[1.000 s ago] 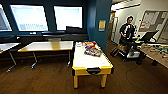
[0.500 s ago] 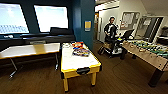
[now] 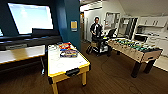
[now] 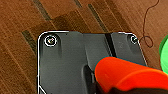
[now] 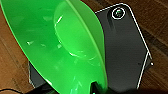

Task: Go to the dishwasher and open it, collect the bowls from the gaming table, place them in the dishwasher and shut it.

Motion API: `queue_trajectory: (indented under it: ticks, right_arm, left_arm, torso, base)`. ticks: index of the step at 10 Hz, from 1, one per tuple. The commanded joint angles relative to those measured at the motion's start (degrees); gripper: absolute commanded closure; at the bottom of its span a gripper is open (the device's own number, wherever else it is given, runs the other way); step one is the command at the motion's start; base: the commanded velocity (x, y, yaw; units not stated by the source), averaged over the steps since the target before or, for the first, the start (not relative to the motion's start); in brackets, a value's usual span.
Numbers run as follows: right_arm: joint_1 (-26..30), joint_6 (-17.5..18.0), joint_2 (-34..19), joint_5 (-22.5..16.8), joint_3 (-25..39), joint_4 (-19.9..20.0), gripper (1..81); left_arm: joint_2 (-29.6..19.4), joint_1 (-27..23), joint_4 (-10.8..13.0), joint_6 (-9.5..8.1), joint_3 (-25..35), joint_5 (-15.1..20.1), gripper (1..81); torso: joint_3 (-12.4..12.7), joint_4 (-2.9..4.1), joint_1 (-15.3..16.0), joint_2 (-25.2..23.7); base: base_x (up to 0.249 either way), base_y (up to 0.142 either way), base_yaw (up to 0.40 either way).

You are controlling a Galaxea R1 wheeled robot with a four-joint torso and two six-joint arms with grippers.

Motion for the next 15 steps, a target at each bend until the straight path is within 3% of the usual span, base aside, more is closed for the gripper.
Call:
queue_trajectory:
  ticks: [1, 15]
  right_arm:
    - [1.6, -0.4, 0.3, -4.7, 0.4, -1.2, 81.1]
    - [1.9, -0.4, 0.9, -4.7, 0.4, -2.1, 81.1]
  left_arm:
    - [-0.3, -2.5, 0.6, 0.16, 0.1, 1.8, 81.1]
    - [0.0, -2.5, 0.7, 0.24, 0.1, 2.5, 81.1]
  torso:
    - [0.0, 0.0, 0.0, 0.0]
    - [0.0, 0.0, 0.0, 0.0]
  base:
    - [0.0, 0.0, -0.392]
    - [0.0, 0.0, -0.392]
